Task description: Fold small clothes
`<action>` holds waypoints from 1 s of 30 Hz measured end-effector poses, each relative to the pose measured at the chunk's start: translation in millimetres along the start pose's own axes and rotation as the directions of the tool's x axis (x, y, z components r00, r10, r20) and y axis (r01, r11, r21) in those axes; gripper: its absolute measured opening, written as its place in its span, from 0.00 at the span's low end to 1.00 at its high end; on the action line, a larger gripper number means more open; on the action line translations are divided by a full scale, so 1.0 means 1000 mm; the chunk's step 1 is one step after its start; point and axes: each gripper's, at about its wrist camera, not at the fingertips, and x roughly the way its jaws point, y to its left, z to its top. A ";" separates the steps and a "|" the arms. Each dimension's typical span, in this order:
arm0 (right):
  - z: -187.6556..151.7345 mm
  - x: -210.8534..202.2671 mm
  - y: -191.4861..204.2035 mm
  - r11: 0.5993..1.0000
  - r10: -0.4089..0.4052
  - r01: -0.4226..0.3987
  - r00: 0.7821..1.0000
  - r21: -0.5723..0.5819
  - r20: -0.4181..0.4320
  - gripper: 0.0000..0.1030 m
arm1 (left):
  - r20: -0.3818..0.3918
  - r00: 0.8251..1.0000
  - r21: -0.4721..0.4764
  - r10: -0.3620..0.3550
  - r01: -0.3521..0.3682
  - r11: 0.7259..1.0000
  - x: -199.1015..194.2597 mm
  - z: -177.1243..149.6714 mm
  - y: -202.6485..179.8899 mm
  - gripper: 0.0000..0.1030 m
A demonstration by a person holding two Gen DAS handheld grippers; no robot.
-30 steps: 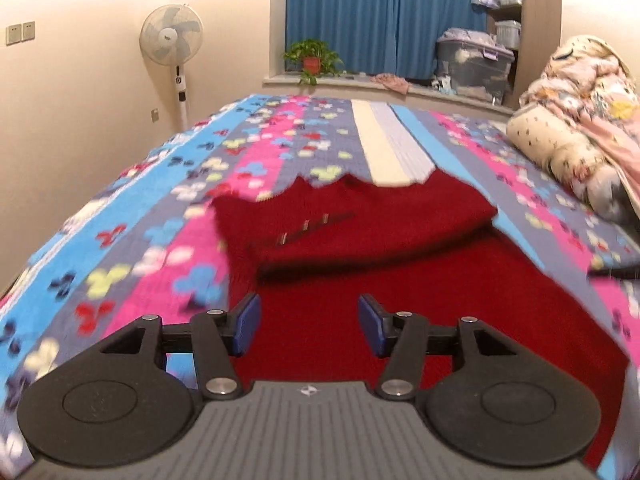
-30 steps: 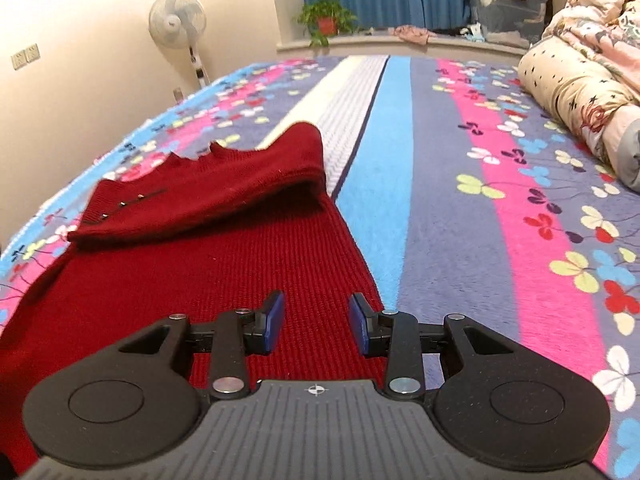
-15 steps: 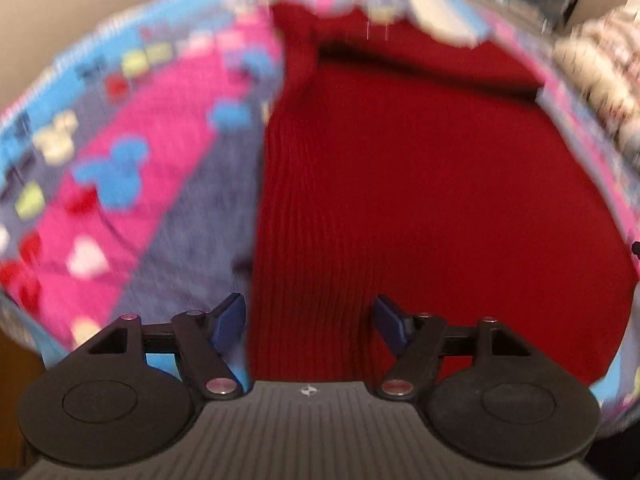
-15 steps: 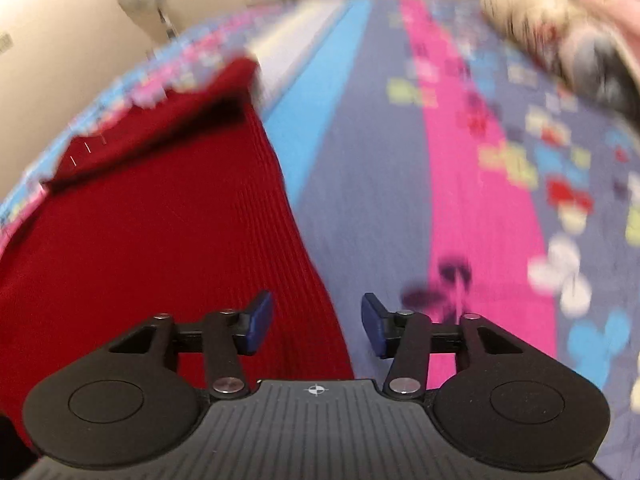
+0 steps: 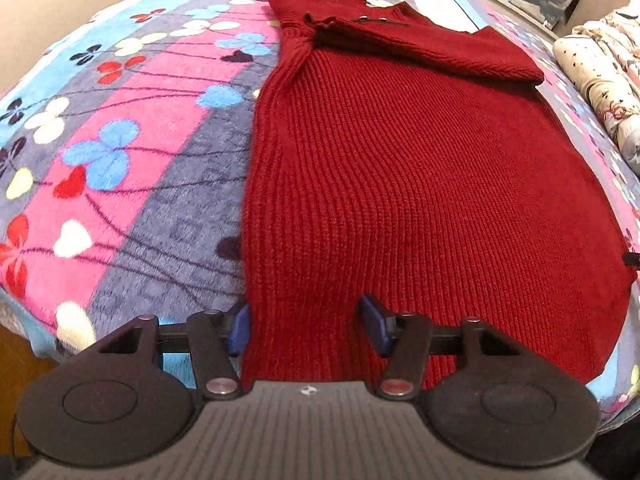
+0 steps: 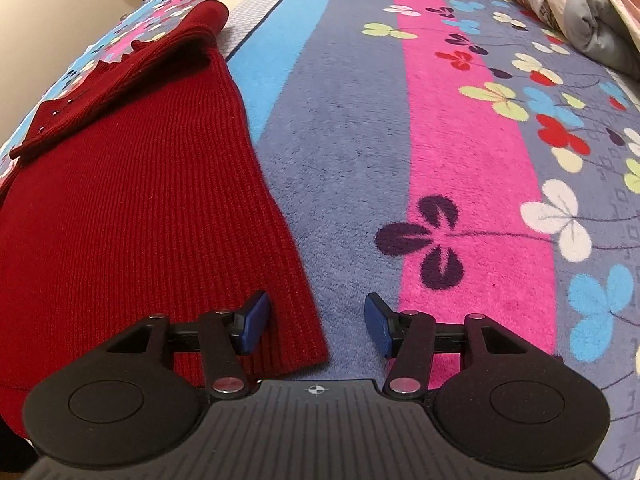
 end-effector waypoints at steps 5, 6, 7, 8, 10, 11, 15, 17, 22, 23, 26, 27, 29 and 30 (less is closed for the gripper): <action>0.000 0.000 0.001 1.000 0.002 -0.002 1.000 0.001 0.008 0.53 | 0.004 1.000 -0.064 0.007 -0.007 0.998 -0.002 -0.004 0.012 0.58; 0.001 0.001 0.002 1.000 0.001 -0.001 1.000 0.000 0.009 0.53 | 0.011 1.000 -0.072 0.011 -0.010 0.997 -0.003 -0.004 0.014 0.56; 0.002 0.001 0.003 1.000 0.000 0.000 1.000 -0.001 0.009 0.54 | 0.016 1.000 -0.079 0.013 -0.012 0.997 -0.005 -0.003 0.015 0.53; 0.002 0.002 0.004 1.000 0.000 0.000 1.000 -0.002 0.010 0.54 | 0.018 1.000 -0.083 0.010 -0.008 0.996 -0.005 -0.003 0.016 0.52; 0.003 0.003 0.007 1.000 0.006 -0.006 1.000 -0.010 0.012 0.54 | 0.018 1.000 -0.082 -0.006 0.008 0.997 -0.005 -0.004 0.016 0.44; 0.003 0.004 0.008 1.000 0.011 -0.011 1.000 -0.015 0.012 0.54 | 0.020 1.000 -0.079 -0.010 0.011 0.997 -0.006 -0.004 0.016 0.42; 0.005 0.006 0.010 0.999 0.038 -0.038 0.999 -0.021 0.009 0.55 | 0.034 0.999 -0.075 -0.039 0.041 0.996 -0.008 -0.003 0.015 0.29; 0.006 0.006 0.011 0.998 0.051 -0.050 0.999 -0.024 0.010 0.54 | 0.044 0.997 -0.089 -0.069 0.073 0.993 -0.011 -0.003 0.017 0.29; 0.004 0.005 0.020 0.996 0.070 -0.069 0.997 -0.063 0.014 0.42 | 0.021 0.998 -0.087 -0.060 0.061 0.994 -0.007 -0.005 0.016 0.34; 0.004 0.005 0.021 0.995 0.070 -0.069 0.997 -0.071 0.015 0.40 | 0.007 0.999 -0.084 -0.052 0.052 0.995 -0.003 -0.005 0.016 0.35; 0.005 0.005 0.023 0.994 0.080 -0.079 0.997 -0.077 0.015 0.33 | 0.000 0.999 -0.079 -0.048 0.048 0.996 0.000 -0.005 0.015 0.36; 0.006 0.005 0.023 0.994 0.083 -0.082 0.996 -0.076 0.014 0.31 | 0.002 0.999 -0.076 -0.048 0.048 0.996 0.000 -0.005 0.015 0.35; 0.006 0.005 0.024 0.993 0.086 -0.084 0.996 -0.081 0.017 0.14 | 0.025 0.998 -0.072 -0.057 0.058 0.996 -0.004 -0.005 0.014 0.24; 0.007 0.003 0.025 0.993 0.083 -0.081 0.996 -0.086 0.026 0.13 | 0.049 0.997 -0.069 -0.062 0.065 0.995 -0.008 -0.005 0.015 0.13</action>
